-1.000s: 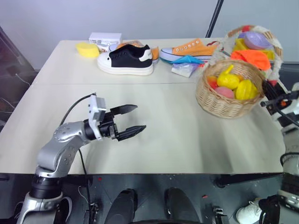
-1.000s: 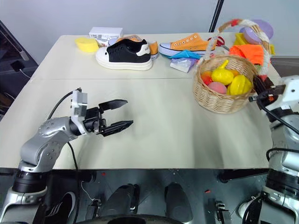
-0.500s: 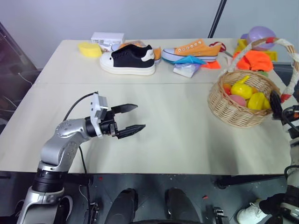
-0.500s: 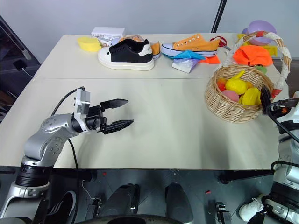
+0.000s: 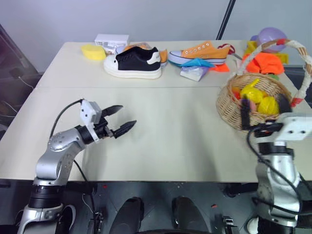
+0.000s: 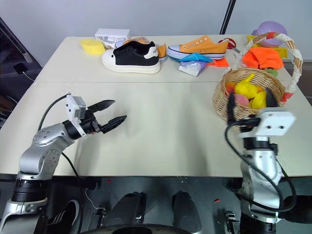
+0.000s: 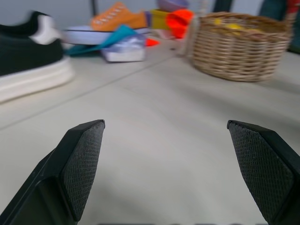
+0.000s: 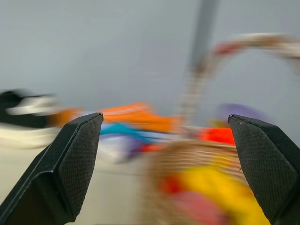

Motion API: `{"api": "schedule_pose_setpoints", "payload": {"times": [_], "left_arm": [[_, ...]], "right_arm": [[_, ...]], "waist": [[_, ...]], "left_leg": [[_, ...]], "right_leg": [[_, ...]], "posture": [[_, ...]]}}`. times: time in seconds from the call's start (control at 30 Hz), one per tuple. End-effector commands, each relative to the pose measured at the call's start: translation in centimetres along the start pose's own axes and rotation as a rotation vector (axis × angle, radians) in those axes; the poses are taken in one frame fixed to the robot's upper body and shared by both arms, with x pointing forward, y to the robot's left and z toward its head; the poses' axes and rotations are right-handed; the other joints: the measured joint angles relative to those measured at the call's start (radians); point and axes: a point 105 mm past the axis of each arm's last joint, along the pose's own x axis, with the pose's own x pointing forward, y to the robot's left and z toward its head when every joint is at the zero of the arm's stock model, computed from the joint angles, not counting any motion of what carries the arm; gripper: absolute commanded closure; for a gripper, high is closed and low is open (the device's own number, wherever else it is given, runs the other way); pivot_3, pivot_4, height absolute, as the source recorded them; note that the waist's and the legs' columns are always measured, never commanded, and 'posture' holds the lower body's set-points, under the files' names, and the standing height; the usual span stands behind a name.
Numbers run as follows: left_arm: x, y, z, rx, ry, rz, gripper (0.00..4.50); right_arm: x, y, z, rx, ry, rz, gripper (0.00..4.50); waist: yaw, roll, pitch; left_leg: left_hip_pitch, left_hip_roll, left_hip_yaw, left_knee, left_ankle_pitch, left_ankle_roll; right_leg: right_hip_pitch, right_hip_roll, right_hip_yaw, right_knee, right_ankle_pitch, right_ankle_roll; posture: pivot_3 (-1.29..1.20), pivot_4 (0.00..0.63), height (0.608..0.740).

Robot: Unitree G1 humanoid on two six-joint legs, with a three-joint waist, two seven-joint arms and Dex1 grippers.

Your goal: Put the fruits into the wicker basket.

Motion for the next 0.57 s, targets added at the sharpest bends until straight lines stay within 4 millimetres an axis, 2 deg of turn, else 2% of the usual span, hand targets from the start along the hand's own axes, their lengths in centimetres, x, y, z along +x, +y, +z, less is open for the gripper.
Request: {"api": "schedule_pose_setpoints", "payload": {"times": [0.03, 0.13, 0.27, 0.43, 0.57], "left_arm": [[-1.6, 2.1, 0.4, 0.051, -0.014, 0.139, 0.00], [-3.3, 4.2, 0.1, 0.036, -0.029, 0.287, 0.00], [-6.2, 6.9, -0.5, 0.023, -0.062, 0.495, 0.00], [-8.2, 7.5, -0.8, 0.031, -0.063, 0.605, 0.00], [-8.7, 7.1, -1.2, 0.037, -0.064, 0.624, 0.00]], "right_arm": [[0.3, 4.8, -0.7, 0.114, 0.030, 0.302, 0.05], [-0.3, 8.0, -2.8, 0.195, 0.143, 0.586, 0.05], [-0.5, 9.3, -4.7, 0.162, 0.220, 0.854, 0.05], [0.8, 9.0, -5.1, 0.154, 0.215, 0.912, 0.05], [0.8, 9.4, -5.5, 0.149, 0.218, 0.953, 0.05]], "waist": [[0.002, 0.000, 0.000], [0.004, -0.001, 0.000], [0.007, -0.001, 0.000], [0.008, -0.002, 0.000], [0.010, -0.003, 0.000]], "left_leg": [[0.000, 0.000, 0.000, 0.000, 0.000, 0.000], [0.000, 0.000, 0.000, 0.000, 0.000, 0.000], [0.000, 0.000, -0.001, 0.001, 0.000, 0.000], [0.000, 0.000, -0.002, 0.000, 0.000, 0.000], [0.000, 0.000, -0.002, 0.001, 0.000, 0.000]], "right_leg": [[0.000, 0.000, 0.000, 0.000, 0.000, 0.000], [0.000, 0.000, 0.000, 0.000, 0.000, 0.000], [0.002, -0.001, -0.001, -0.002, 0.000, 0.000], [0.001, -0.001, -0.002, -0.002, 0.000, 0.000], [0.001, -0.001, -0.002, -0.002, 0.000, 0.000]], "posture": [[0.00, 0.150, 0.740], [0.00, 0.150, 0.740], [0.00, 0.150, 0.740], [0.00, 0.150, 0.740], [0.00, 0.150, 0.740]]}}
